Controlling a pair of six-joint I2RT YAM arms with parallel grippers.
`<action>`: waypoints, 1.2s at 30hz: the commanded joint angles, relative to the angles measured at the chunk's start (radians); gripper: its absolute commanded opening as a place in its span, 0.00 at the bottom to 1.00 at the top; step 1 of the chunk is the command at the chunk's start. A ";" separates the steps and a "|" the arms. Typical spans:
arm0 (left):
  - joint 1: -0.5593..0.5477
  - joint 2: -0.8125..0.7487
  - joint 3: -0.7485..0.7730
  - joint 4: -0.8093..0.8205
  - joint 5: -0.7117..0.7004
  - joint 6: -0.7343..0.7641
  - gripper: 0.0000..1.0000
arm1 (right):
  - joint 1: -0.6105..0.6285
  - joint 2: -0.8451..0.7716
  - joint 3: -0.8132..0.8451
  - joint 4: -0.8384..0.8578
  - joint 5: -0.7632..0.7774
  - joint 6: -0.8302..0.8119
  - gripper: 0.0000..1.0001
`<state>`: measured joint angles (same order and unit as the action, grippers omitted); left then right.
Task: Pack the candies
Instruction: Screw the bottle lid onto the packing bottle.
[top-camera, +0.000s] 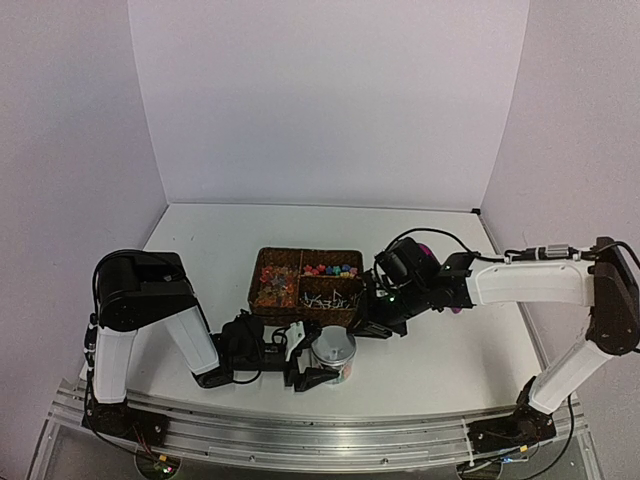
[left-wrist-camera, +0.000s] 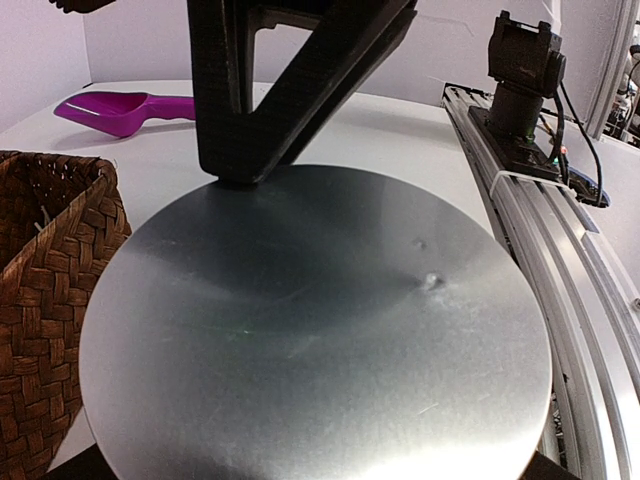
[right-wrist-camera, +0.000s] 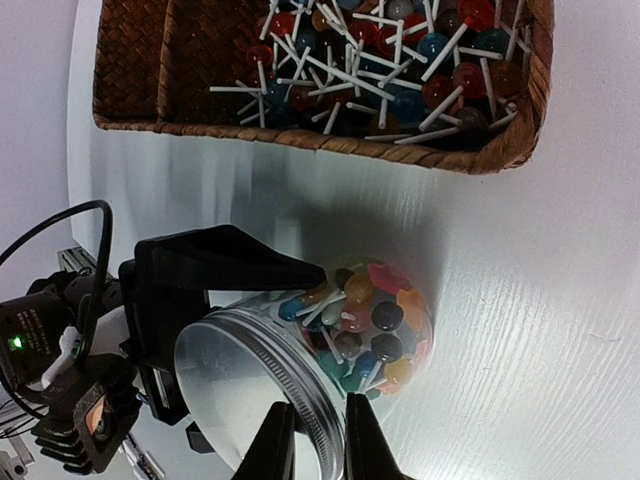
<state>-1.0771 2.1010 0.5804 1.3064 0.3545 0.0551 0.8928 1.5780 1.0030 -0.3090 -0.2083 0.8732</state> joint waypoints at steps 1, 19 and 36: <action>-0.003 -0.012 0.013 -0.029 -0.021 -0.004 0.80 | 0.028 -0.009 -0.029 -0.015 0.010 0.019 0.13; -0.004 -0.009 0.020 -0.052 -0.105 -0.028 0.76 | 0.132 -0.106 -0.102 -0.072 0.014 0.195 0.16; -0.003 -0.014 0.015 -0.048 -0.118 -0.019 0.76 | 0.251 -0.105 -0.140 -0.068 0.040 0.388 0.12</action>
<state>-1.0977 2.1010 0.5812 1.3056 0.3288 0.0528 1.0838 1.4609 0.9039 -0.3344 -0.0934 1.1644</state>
